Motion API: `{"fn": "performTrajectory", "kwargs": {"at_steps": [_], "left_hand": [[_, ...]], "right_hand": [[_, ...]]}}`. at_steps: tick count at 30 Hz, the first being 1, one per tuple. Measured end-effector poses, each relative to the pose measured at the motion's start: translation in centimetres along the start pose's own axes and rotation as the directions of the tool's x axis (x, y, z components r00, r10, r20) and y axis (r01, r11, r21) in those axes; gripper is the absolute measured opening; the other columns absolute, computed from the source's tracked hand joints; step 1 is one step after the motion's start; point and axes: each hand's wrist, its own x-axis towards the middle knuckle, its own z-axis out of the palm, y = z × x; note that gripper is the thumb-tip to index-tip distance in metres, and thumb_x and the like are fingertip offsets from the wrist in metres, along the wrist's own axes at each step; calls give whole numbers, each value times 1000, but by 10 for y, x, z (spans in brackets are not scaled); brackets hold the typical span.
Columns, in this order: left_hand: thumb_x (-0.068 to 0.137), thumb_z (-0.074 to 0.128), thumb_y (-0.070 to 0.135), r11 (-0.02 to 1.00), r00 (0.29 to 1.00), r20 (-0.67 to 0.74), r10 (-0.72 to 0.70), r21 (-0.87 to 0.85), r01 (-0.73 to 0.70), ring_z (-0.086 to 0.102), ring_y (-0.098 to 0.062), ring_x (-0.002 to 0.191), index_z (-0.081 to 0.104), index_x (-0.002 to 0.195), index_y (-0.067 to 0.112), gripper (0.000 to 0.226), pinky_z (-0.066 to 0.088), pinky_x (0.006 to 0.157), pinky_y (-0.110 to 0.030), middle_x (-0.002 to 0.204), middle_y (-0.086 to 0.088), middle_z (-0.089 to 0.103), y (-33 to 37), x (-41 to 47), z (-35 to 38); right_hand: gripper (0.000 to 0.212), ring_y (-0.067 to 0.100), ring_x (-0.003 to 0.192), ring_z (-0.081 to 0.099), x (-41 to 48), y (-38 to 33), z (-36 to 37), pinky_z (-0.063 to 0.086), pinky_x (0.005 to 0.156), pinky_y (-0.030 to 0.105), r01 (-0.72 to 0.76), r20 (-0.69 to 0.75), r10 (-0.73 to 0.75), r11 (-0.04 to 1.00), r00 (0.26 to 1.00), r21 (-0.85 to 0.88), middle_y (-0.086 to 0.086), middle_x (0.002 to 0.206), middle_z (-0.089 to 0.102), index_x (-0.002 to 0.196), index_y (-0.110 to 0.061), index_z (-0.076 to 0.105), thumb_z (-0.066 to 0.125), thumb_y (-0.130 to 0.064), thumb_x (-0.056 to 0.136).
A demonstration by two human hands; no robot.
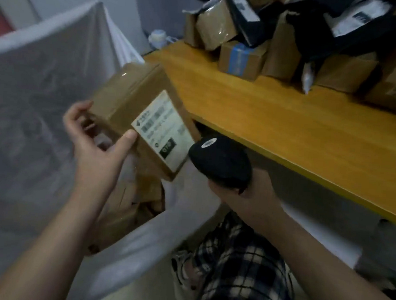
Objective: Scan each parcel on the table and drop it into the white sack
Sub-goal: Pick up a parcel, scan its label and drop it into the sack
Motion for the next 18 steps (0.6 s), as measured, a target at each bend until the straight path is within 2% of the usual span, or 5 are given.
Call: {"fn": "performTrajectory", "kwargs": {"at_steps": [7,11,12,14,18], "left_hand": [[67,86,27,860,976,-76,-202,462,214,37,-30,128,39,132,19,81,36,110,-46,139,-14,26,-129,5,-21],[70,85,28,832,969,120,-216,541,118,32,-31,132,41,133,21,77,37,109,-41,145,-14,22,-165,28,10],[69,85,31,824,960,135,-247,550,135,35,-30,130,40,133,21,78,39,106,-40,143,-12,24,-174,34,17],[69,85,35,812,917,179,-355,545,208,39,-28,123,36,134,19,83,42,101,-37,138,-11,27,-190,39,26],[69,82,35,730,849,168,-502,609,311,36,-28,118,30,137,14,88,40,93,-36,134,-13,24,-204,30,25]], "right_hand": [[38,0,51,50,62,33,84,33,45,14,-68,252,129,969,959,-237,-13,49,51,58,-26,43,72,-28,82],[24,13,75,59,86,64,103,44,76,35,61,296,47,937,954,-345,-14,61,48,63,-34,44,62,-40,77],[11,23,101,58,91,73,104,37,96,50,94,316,55,894,947,-437,-18,78,54,73,-41,48,55,-49,76],[36,30,140,29,95,89,102,-2,112,57,122,345,196,688,918,-715,-10,124,53,109,-41,55,43,-57,78],[73,29,146,10,92,97,99,-15,108,51,163,294,267,421,918,-892,4,145,39,137,-20,46,28,-58,77]]}}
